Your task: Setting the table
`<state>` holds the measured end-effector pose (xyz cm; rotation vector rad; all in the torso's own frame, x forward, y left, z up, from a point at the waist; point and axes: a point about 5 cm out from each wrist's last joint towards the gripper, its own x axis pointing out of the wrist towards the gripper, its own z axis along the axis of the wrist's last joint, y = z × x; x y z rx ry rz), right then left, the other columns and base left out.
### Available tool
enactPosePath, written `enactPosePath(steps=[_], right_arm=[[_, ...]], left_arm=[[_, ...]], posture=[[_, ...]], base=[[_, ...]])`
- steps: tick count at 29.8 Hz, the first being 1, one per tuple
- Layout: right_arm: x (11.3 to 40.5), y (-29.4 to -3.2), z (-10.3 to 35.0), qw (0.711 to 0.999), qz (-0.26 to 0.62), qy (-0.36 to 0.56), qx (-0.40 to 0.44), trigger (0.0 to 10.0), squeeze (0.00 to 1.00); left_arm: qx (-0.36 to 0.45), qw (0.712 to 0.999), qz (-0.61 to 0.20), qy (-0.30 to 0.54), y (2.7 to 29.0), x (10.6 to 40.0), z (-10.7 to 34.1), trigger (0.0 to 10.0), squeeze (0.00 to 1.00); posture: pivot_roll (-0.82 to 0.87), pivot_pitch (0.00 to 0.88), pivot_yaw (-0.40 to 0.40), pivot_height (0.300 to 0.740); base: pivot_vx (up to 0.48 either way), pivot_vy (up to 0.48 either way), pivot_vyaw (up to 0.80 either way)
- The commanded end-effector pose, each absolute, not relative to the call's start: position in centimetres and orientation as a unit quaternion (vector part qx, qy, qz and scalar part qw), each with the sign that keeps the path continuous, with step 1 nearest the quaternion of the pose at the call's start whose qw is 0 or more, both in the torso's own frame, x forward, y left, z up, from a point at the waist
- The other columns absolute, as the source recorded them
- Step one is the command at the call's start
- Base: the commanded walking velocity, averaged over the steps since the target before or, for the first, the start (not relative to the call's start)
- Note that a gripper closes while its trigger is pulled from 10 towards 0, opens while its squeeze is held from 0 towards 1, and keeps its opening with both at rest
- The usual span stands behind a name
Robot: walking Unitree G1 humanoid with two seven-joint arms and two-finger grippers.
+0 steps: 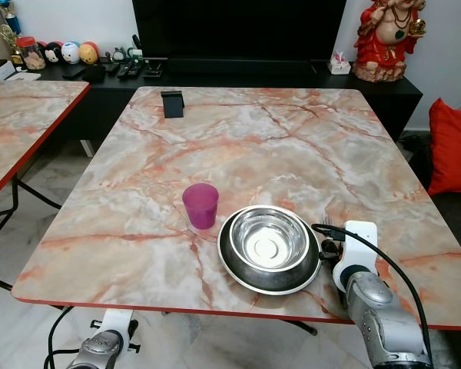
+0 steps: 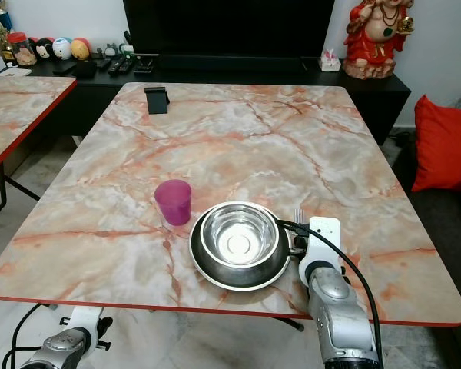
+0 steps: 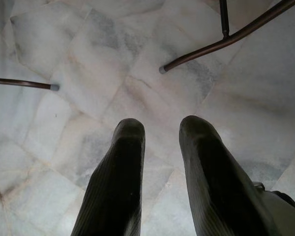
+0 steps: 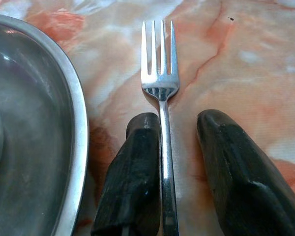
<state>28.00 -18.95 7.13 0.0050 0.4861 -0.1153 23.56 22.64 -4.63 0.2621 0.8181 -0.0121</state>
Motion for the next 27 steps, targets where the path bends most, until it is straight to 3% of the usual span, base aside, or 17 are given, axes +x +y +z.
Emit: enactPosePath(steps=[1, 27], right_arm=[[28.32, -19.02, 7.46, 0.971, -0.057, 0.233, 0.010, 10.0, 0.00], [28.52, -19.62, 8.24, 0.973, -0.070, 0.220, 0.008, 10.0, 0.00]], left_arm=[[0.134, 0.906, -0.003, 0.401, 23.01, 23.38, -4.67, 10.0, 0.00], [0.133, 0.906, -0.003, 0.401, 23.01, 23.41, -4.65, 10.0, 0.00]], posture=[[-0.02, 0.000, 0.009, 0.740], [-0.02, 0.000, 0.010, 0.740]], base=[[0.000, 0.000, 0.00], [0.000, 0.000, 0.00]])
